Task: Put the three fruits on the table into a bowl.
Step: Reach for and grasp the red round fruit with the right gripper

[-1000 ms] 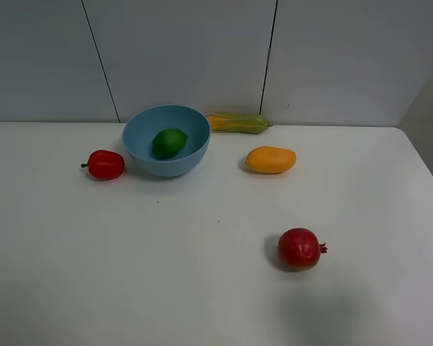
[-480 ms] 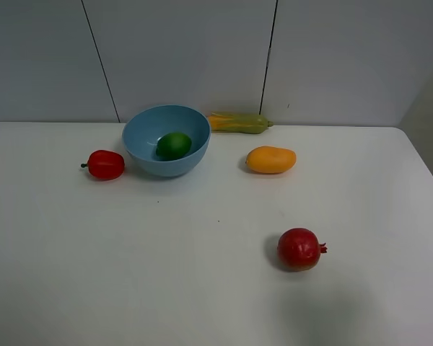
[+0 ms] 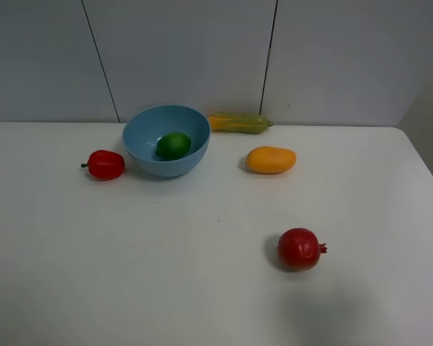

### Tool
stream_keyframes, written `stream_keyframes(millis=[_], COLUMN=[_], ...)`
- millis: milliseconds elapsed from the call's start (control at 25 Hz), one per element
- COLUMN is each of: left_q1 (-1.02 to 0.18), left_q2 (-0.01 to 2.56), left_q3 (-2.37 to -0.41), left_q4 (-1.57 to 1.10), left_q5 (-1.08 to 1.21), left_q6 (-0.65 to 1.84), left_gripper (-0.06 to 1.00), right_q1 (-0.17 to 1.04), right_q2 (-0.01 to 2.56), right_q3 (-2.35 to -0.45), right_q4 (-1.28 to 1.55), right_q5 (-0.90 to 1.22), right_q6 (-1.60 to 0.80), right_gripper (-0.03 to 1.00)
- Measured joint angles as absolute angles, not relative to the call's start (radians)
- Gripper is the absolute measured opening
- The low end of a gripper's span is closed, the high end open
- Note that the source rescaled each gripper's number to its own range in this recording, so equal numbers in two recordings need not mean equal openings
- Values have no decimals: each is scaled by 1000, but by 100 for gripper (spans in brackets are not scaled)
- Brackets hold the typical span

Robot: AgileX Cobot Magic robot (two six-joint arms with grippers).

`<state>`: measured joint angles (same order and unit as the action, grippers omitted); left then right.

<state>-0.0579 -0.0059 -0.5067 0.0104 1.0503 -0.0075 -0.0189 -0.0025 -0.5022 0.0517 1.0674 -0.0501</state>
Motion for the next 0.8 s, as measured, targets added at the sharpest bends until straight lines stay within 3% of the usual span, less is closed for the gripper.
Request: stream_keyframes(millis=[800], left_q1=[-58], left_q2=[-6], left_q3=[-507], left_q4=[12], left_q5=[1050], left_q6=[-11], left_gripper=[96], right_q1=[-19], right_q2=[-2], right_q3=[-502], right_q4=[52], right_q5=[1067], right_q6=[-50], right_gripper=[88])
